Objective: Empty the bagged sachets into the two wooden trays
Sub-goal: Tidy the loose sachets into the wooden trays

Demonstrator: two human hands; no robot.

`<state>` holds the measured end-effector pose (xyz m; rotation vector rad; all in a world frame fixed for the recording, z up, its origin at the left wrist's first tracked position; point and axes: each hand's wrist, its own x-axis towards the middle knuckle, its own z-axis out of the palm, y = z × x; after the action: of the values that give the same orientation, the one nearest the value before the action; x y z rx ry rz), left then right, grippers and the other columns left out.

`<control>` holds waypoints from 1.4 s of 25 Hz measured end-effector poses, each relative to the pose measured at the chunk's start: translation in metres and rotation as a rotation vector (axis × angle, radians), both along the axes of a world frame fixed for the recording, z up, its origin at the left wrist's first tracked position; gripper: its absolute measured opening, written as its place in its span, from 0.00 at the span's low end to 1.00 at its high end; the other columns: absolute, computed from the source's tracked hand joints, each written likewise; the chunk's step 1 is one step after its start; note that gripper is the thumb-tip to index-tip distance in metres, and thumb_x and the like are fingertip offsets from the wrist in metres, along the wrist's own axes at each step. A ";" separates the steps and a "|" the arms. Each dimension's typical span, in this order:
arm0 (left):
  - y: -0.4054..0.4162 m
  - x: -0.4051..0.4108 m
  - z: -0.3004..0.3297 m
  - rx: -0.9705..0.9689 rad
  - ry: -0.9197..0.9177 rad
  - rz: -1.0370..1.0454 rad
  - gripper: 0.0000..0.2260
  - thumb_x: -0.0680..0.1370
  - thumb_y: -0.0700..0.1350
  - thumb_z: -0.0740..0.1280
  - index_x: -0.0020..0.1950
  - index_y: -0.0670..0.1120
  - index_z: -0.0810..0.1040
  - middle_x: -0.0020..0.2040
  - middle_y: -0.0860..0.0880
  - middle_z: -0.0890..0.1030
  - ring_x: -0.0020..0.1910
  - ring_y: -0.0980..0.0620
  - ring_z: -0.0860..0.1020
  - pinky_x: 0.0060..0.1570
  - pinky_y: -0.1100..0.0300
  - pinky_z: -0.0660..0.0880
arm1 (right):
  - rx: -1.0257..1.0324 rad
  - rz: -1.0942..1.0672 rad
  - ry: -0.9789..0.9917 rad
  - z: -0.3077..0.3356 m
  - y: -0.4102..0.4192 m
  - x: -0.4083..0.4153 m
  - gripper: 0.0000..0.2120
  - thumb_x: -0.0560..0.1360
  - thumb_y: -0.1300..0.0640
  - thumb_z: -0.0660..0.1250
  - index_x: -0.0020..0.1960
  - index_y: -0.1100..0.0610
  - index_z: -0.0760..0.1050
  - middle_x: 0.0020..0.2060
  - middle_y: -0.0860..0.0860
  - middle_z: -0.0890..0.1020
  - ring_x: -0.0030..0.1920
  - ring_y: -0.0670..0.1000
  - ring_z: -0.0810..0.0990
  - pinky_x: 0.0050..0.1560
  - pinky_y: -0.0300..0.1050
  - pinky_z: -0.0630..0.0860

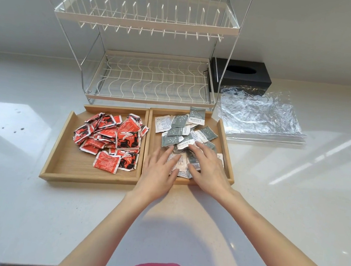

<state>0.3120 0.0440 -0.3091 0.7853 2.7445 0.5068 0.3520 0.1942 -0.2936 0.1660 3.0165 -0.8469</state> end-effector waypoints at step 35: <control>0.135 0.013 0.048 -0.034 0.154 0.043 0.26 0.77 0.54 0.56 0.73 0.49 0.53 0.76 0.45 0.50 0.75 0.46 0.46 0.72 0.47 0.43 | 0.229 0.003 -0.129 0.032 0.159 0.029 0.29 0.77 0.51 0.58 0.74 0.48 0.49 0.76 0.49 0.47 0.76 0.53 0.42 0.73 0.53 0.42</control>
<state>0.3249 0.1787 -0.2611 0.7901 2.9090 0.4236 0.3813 0.3533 -0.2619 0.2076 2.9811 -0.4675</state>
